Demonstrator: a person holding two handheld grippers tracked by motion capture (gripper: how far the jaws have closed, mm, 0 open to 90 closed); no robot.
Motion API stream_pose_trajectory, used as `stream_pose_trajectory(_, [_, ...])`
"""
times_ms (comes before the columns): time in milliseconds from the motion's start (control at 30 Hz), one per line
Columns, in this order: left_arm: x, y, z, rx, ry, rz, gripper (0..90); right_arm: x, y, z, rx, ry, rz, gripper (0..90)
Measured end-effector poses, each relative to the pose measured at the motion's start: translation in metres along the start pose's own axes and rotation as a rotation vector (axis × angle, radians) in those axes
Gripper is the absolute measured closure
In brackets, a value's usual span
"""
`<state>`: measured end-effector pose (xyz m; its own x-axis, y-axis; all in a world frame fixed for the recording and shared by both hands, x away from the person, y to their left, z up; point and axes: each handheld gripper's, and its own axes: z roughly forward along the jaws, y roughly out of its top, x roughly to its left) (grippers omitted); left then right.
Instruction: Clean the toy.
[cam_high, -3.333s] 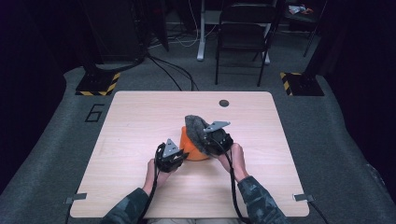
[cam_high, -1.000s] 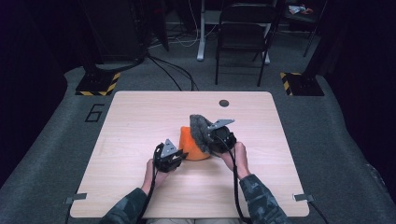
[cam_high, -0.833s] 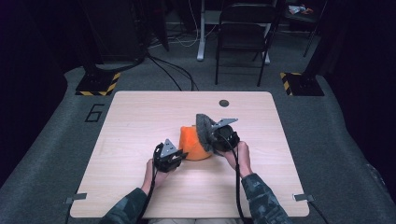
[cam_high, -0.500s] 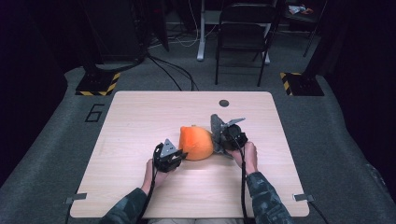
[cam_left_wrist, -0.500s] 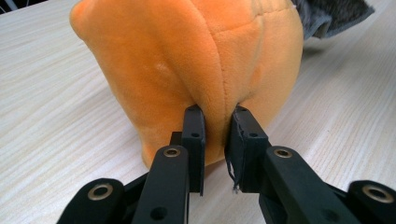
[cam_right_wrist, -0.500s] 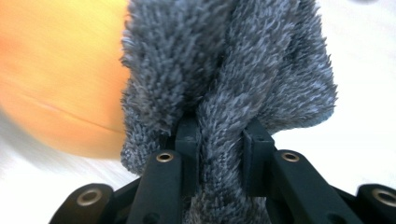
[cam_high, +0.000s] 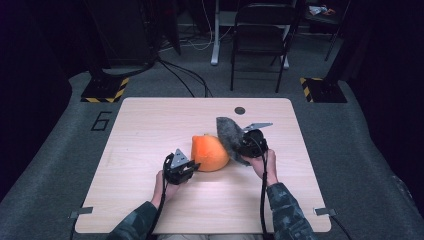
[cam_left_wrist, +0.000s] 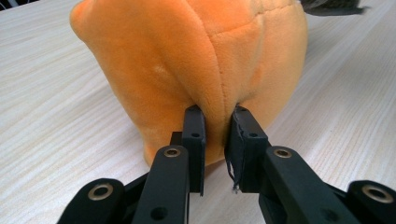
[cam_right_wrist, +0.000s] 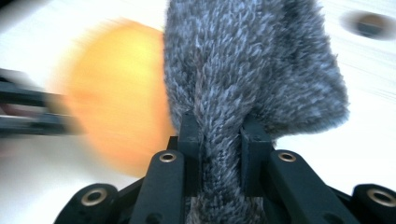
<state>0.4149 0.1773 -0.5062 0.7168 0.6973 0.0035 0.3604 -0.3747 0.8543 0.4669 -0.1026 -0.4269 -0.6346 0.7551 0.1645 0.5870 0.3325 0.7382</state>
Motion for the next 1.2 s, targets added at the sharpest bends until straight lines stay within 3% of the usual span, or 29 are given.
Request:
stream_pose_trajectory(67, [0.001,0.000,0.001,-0.008,0.003,-0.009,77.4,0.008,0.002,0.006,0.022,0.021,-0.035,74.4])
stream_pose_trajectory(200, [-0.001,0.001,-0.001,-0.009,0.005,0.005,73.7,0.011,-0.003,0.017,0.040,-0.009,-0.045,74.4])
stream_pose_trajectory(333, [-0.007,0.005,-0.004,0.003,0.065,0.024,51.8,0.014,-0.006,0.019,0.053,-0.047,-0.059,74.3])
stream_pose_trajectory(400, [-0.014,0.007,0.000,0.016,0.094,0.025,45.4,0.016,-0.005,0.020,0.054,-0.058,-0.081,74.3])
stream_pose_trajectory(467, [-0.021,0.007,0.008,0.051,0.123,0.088,41.6,0.017,-0.005,0.022,0.062,-0.075,-0.101,74.3])
stream_pose_trajectory(533, [-0.023,0.003,0.013,0.050,0.145,0.121,47.0,0.016,-0.005,0.022,0.062,-0.071,-0.082,74.2])
stream_pose_trajectory(567, [-0.023,0.002,0.013,0.036,0.140,0.108,53.7,0.015,-0.006,0.022,0.061,-0.069,-0.095,74.2])
stream_pose_trajectory(633, [-0.021,0.002,0.011,0.020,0.130,0.096,66.5,0.017,-0.007,0.021,0.064,-0.073,-0.073,74.2])
stream_pose_trajectory(733, [-0.019,0.004,0.009,0.002,0.119,0.091,76.7,0.017,-0.004,0.020,0.051,-0.099,-0.099,74.3])
stream_pose_trajectory(833, [-0.017,0.009,0.003,-0.008,0.089,0.053,80.6,0.018,0.000,0.011,0.015,-0.111,-0.087,74.8])
stream_pose_trajectory(900, [-0.015,0.013,-0.001,-0.008,0.051,0.013,81.1,0.021,0.005,0.001,-0.005,-0.087,-0.083,74.8])
stream_pose_trajectory(1033, [-0.017,0.017,-0.007,-0.002,0.010,-0.027,81.0,0.045,0.017,-0.014,-0.083,-0.026,-0.109,74.7])
stream_pose_trajectory(1133, [-0.019,0.018,-0.006,-0.001,0.008,-0.017,80.6,0.067,0.019,-0.007,-0.066,0.019,-0.165,74.4])
stream_pose_trajectory(1200, [-0.019,0.017,-0.004,-0.001,0.002,-0.017,80.2,0.074,0.016,0.006,-0.026,-0.012,-0.207,74.3])
